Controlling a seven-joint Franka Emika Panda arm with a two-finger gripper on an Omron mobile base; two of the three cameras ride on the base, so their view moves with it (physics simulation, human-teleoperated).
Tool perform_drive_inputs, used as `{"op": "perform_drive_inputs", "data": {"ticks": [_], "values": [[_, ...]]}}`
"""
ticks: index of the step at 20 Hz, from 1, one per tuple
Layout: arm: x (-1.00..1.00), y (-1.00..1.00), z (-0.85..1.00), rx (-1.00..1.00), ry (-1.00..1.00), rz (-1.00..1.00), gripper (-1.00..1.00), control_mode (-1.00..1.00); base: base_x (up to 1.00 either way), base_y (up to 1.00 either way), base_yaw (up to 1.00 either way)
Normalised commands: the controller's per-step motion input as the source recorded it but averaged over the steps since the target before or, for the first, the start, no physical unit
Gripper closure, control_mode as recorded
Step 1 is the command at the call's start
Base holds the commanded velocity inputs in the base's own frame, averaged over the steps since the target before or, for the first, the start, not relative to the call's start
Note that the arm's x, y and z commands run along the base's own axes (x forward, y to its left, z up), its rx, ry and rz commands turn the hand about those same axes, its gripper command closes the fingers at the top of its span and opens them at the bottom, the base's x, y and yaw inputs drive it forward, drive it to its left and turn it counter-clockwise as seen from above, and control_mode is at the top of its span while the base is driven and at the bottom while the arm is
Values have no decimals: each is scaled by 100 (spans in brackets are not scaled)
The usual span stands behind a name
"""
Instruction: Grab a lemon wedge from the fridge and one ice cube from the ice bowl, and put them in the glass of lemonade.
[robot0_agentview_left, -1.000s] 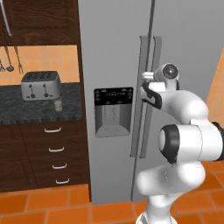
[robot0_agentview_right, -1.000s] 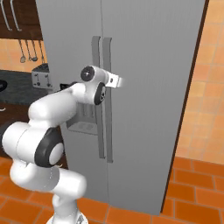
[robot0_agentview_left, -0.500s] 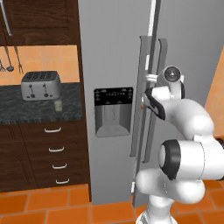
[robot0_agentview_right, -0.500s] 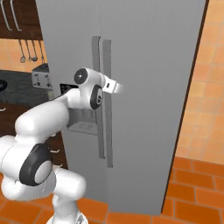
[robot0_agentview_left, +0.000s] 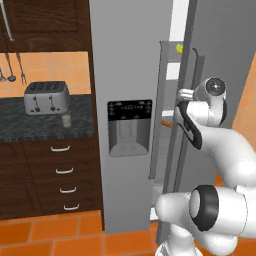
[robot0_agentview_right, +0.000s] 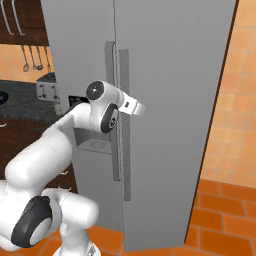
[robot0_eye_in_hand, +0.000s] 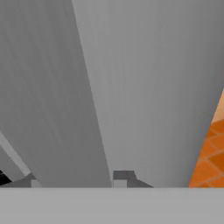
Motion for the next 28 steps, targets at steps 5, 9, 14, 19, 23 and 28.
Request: {"op": "perform_drive_inputs", "data": {"ticks": [5,9,14,19,23,28], "values": [[-83,-100,0,11,0,-2,100,-100,0,0,0],[-74,-100,0,12,0,-3,100,-100,0,0,0],[-63,-100,1,9,0,-5,100,-100,0,0,0],[-48,-100,0,6,1,-7,100,-100,0,0,0],[-46,-97,0,9,1,-21,-100,-100,0,0,0],[-58,-30,60,2,0,-5,-100,-100,0,0,0]]}}
